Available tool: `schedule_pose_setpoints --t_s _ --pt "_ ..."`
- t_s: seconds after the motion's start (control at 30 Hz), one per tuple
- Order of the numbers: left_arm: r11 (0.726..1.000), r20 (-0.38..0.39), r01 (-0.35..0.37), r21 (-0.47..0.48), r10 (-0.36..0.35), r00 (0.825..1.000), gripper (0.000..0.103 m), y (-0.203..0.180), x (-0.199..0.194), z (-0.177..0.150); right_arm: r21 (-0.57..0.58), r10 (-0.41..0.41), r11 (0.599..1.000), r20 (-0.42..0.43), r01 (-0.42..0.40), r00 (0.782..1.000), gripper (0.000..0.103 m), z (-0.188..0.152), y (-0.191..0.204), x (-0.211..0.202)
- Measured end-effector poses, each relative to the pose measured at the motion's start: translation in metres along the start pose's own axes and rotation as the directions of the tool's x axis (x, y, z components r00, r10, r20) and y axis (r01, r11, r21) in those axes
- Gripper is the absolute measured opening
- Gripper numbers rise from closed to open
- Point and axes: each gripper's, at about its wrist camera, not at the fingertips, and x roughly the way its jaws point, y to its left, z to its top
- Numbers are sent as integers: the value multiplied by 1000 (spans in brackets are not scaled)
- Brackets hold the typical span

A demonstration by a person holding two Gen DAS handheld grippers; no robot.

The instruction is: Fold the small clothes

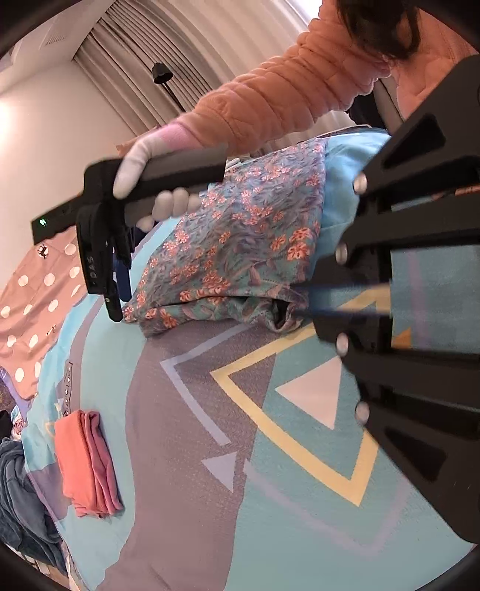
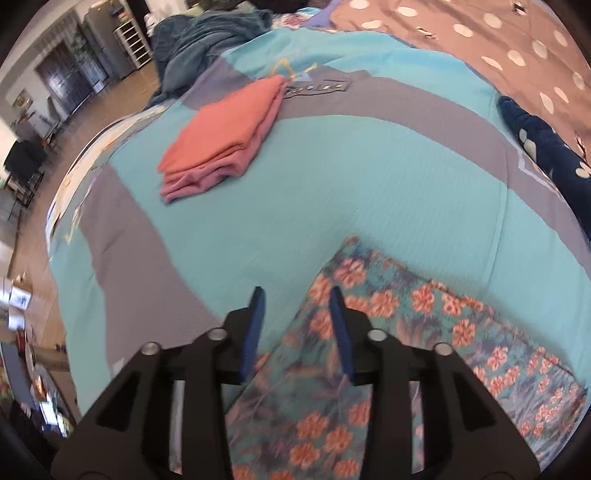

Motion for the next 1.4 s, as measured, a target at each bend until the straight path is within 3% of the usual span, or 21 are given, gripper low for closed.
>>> schedule_pose_setpoints --t_s 0.03,0.13,0.3,0.4,0.43,0.47,0.5,0.53,0.63,0.77,0.87,1.03,1.1,1.2,1.33,1.4 --pt "1000 -1 -7 0 7 1000 32 0 1 1 -39 -7 999 -15 6 1000 50 -3 9 -4" --pt "1000 -21 -1 -10 1 1000 43 3 9 3 -98 -50 994 -48 45 998 64 -14 26 -4" --pt "997 -76 59 -55 -63 995 43 9 34 6 -17 0 1000 -182 -3 983 64 -27 31 17" --pt "989 -75 105 -105 -113 991 41 15 44 10 -35 -58 998 -182 52 982 64 -28 40 26" --pt "986 -69 108 -129 -117 991 30 18 47 12 -53 -91 995 -183 83 979 61 -28 44 31" --pt "984 -69 105 -143 -116 991 23 20 47 12 -68 -126 991 -173 116 977 52 -28 46 34" --pt "981 -68 106 -165 -118 991 11 25 49 11 -81 -189 981 -149 179 971 23 -27 47 36" --pt "978 -66 107 -178 -120 991 8 27 49 10 -73 -205 978 -135 197 969 10 -25 46 35" --pt "988 -41 73 -136 -79 996 7 20 39 1 -3 -100 995 -92 100 991 3 -17 32 26" --pt "993 -51 49 -104 -55 997 7 17 31 -10 14 -76 997 -117 78 990 3 -16 26 40" --pt "989 -36 71 -126 -76 996 7 25 24 -10 -14 -80 997 -93 79 992 4 -17 30 36" --pt "989 14 63 -137 -62 998 6 35 4 -6 5 -15 1000 -72 16 997 9 -16 23 25" --pt "983 9 98 -155 -98 995 8 40 5 -1 9 3 1000 -45 -3 999 11 -16 23 15" --pt "987 -41 84 -136 -90 995 11 38 18 5 -6 24 1000 -10 -24 1000 37 -19 24 -3" --pt "990 -84 79 -113 -89 992 12 33 34 10 -49 31 998 -1 -31 1000 50 -27 27 -18" --pt "990 -88 89 -114 -99 991 12 32 37 14 -54 28 998 -15 -29 999 50 -35 27 -20"
